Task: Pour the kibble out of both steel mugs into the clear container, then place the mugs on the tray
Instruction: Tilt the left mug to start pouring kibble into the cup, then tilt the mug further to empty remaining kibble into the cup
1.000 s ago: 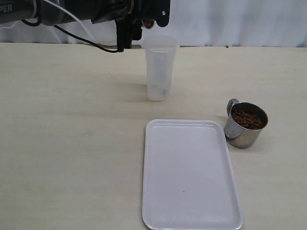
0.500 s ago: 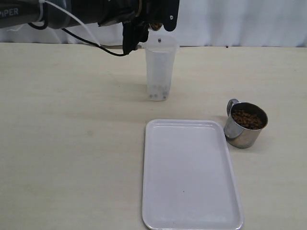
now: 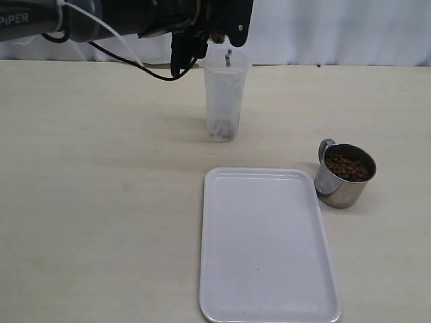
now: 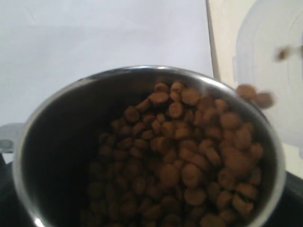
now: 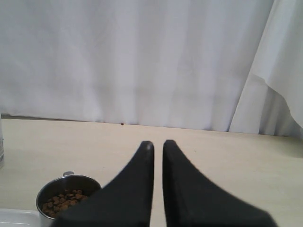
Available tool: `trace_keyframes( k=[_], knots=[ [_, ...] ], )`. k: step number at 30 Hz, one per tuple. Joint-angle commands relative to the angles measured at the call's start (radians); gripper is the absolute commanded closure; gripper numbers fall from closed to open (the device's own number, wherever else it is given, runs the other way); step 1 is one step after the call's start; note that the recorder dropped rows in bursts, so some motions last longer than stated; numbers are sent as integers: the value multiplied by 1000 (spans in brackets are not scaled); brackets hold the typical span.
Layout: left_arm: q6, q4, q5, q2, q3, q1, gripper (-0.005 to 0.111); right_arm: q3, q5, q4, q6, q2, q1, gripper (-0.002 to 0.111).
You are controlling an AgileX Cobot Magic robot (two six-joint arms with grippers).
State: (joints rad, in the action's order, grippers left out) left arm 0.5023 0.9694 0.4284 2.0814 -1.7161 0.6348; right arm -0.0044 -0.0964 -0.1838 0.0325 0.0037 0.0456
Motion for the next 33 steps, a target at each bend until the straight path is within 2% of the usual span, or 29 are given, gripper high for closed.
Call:
trace_keyframes(
  k=[1, 33],
  knots=[
    [-4, 37, -13, 15, -12, 0, 107, 4, -5, -7, 4, -4, 3, 103],
    [-4, 223, -19, 19, -12, 19, 107, 4, -5, -7, 4, -4, 3, 103]
  ],
)
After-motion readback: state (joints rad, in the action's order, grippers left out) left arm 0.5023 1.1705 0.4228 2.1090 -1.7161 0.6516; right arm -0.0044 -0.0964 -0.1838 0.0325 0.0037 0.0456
